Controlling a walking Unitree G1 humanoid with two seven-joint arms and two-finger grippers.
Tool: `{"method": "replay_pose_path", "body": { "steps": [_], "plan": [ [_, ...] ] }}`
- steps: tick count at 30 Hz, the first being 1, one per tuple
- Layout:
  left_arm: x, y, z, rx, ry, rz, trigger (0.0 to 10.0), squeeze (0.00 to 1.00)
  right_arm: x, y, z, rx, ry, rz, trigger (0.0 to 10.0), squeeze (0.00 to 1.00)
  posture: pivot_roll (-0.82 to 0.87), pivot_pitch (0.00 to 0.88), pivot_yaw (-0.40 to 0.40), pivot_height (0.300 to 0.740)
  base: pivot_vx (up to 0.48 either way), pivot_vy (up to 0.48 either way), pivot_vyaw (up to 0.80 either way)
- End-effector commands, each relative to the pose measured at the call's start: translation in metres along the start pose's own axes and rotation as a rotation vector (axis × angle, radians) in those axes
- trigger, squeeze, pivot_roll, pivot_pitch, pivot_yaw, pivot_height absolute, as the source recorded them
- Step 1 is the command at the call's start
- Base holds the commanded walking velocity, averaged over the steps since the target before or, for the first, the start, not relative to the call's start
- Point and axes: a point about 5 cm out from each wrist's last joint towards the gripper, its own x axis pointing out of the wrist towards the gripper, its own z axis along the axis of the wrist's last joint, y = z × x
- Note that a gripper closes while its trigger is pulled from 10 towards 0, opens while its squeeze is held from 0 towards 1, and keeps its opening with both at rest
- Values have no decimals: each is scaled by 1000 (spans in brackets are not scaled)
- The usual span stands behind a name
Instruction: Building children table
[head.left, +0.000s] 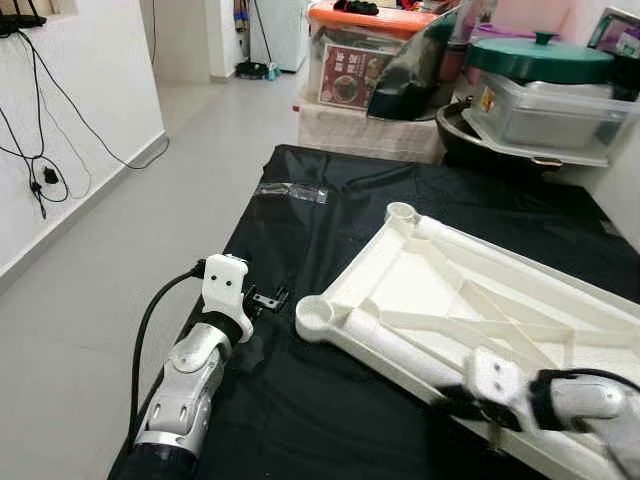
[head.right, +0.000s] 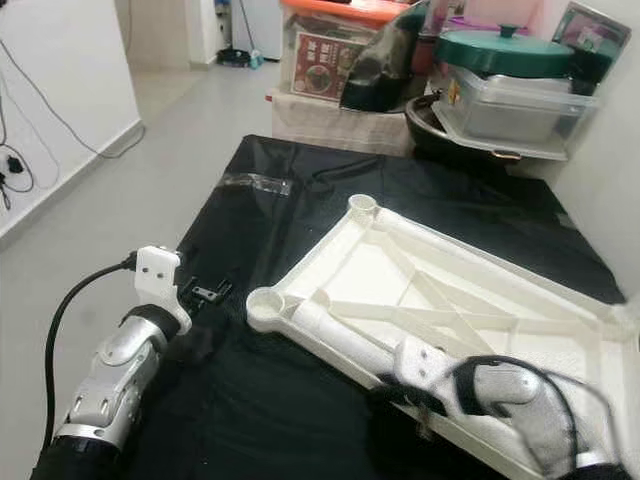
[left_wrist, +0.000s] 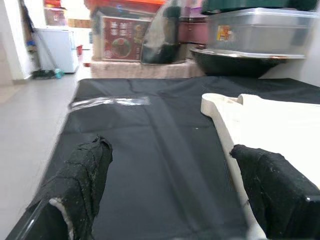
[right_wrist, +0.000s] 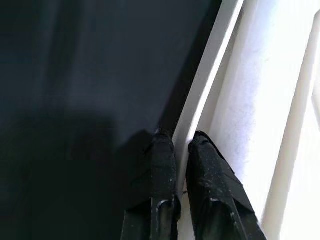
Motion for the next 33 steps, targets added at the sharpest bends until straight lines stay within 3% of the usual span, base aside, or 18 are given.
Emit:
{"method": "replay_pose_path", "body": {
  "steps": [1,4,13,15,17,21,25,29,33],
  "plan": [
    [0,0,-3,10,11,0,10000,0,8,20,-8,-141,107,222,0,0,38,0,-92,740,0,0,0],
    [1,-2,-4,8,12,-2,10000,0,-7,16,-15,-259,214,298,0,0,39,0,-92,740,0,0,0],
    [0,-1,-5,13,16,-1,10000,0,-13,21,-16,-315,232,372,0,0,40,0,-91,740,0,0,0],
    [0,0,-5,16,18,0,10000,0,-16,27,-28,-398,314,432,0,0,41,0,-89,740,0,0,0],
    [0,0,-5,16,18,0,10000,0,-16,27,-28,-398,314,432,0,0,41,0,-89,740,0,0,0],
    [1,0,-4,20,17,-5,10000,0,-27,24,-48,-513,468,490,0,0,40,0,-84,740,0,0,0],
    [1,0,-5,22,18,-7,10000,0,-30,24,-52,-545,494,516,0,0,38,0,-85,740,0,0,0],
    [1,-1,-5,23,18,-6,10000,0,-29,25,-53,-579,501,531,0,0,40,0,-86,740,0,0,0],
    [1,-1,-5,23,20,-7,10000,0,-17,10,-50,-573,488,369,78,0,45,0,-89,740,0,0,0]
  ]
}}
